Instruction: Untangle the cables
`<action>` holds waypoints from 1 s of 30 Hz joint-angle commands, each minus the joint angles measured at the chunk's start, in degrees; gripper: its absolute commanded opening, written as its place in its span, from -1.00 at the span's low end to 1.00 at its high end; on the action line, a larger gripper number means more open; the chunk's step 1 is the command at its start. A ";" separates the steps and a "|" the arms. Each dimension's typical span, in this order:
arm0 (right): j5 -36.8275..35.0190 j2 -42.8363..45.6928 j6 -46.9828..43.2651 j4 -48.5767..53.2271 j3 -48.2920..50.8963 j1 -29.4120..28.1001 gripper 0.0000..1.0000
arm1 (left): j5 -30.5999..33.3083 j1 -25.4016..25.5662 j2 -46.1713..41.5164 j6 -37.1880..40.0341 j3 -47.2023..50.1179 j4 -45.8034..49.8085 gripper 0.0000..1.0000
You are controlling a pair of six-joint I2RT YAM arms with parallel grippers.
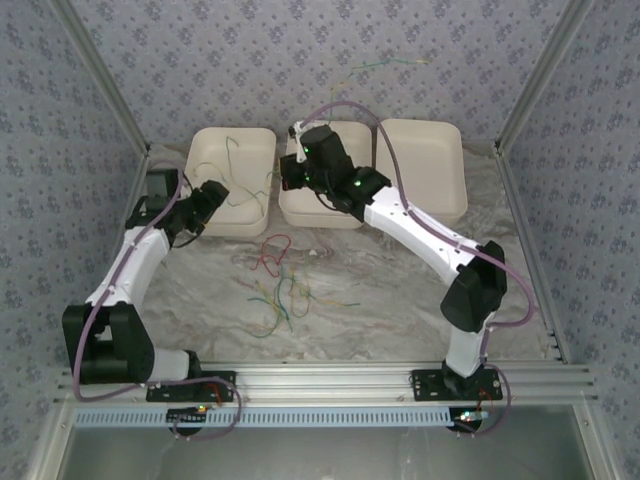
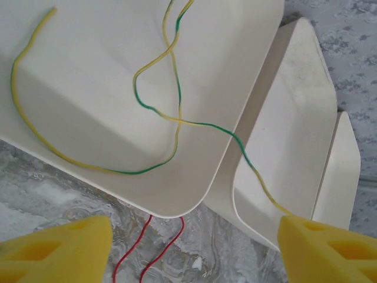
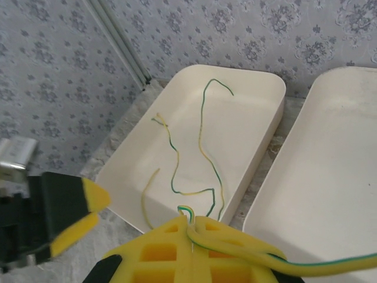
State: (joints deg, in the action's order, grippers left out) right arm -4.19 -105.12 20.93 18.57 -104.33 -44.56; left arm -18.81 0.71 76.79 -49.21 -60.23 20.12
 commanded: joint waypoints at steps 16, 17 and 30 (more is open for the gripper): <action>12.73 -4.98 -14.91 5.01 -5.42 -4.30 -1.00 | -13.33 7.43 -0.91 19.06 -15.97 -4.26 0.56; 13.27 -5.16 -15.25 5.21 -5.42 -4.55 -1.00 | -13.59 7.62 -0.25 18.83 -15.93 -5.06 0.56; 15.44 -5.47 -17.92 5.93 -5.35 -5.58 -1.00 | -16.64 8.95 4.59 20.95 -16.65 -4.82 0.40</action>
State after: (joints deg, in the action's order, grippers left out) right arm 9.91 -110.61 4.86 23.81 -107.90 -49.45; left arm -33.78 9.17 80.23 -30.26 -74.50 15.86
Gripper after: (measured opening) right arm 0.055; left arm 0.701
